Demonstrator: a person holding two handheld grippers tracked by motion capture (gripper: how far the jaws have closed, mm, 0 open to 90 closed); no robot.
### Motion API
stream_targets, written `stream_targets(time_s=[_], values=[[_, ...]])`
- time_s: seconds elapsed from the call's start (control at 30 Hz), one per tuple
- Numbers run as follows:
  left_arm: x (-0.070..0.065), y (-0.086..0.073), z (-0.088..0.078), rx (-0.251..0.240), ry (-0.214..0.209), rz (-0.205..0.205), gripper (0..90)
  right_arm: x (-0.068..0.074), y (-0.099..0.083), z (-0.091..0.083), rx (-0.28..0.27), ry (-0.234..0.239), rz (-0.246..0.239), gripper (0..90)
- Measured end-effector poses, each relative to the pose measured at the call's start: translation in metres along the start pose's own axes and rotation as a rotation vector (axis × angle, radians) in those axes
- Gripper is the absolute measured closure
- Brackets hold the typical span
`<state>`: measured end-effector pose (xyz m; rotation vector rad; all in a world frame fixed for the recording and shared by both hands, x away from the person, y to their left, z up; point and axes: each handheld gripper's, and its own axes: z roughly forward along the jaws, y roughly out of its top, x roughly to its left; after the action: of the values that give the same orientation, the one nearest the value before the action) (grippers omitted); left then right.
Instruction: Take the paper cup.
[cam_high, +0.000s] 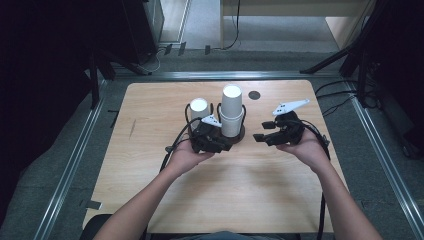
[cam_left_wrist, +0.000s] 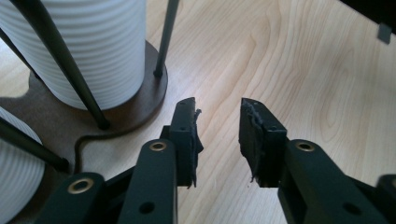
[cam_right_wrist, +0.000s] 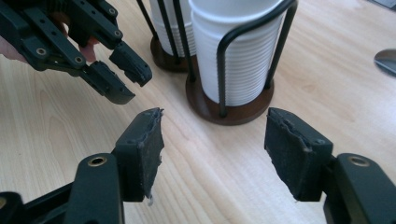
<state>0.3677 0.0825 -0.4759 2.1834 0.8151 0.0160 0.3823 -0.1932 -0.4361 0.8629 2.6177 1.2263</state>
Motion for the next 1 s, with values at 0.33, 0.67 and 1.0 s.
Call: stream_targets(time_s=[0.33,0.67,1.0], values=[[0.004,0.015,-0.003,-0.027,0.019,0.003,75.1,-0.01,0.039,-0.012,-0.004,-0.008,-0.013,32.3],[0.015,0.027,-0.002,-0.044,0.037,0.004,80.2,-0.014,0.069,-0.008,-0.018,-0.001,-0.039,32.5],[0.021,0.037,-0.008,-0.072,0.052,-0.017,80.8,-0.022,0.091,0.01,-0.031,0.03,0.001,28.8]])
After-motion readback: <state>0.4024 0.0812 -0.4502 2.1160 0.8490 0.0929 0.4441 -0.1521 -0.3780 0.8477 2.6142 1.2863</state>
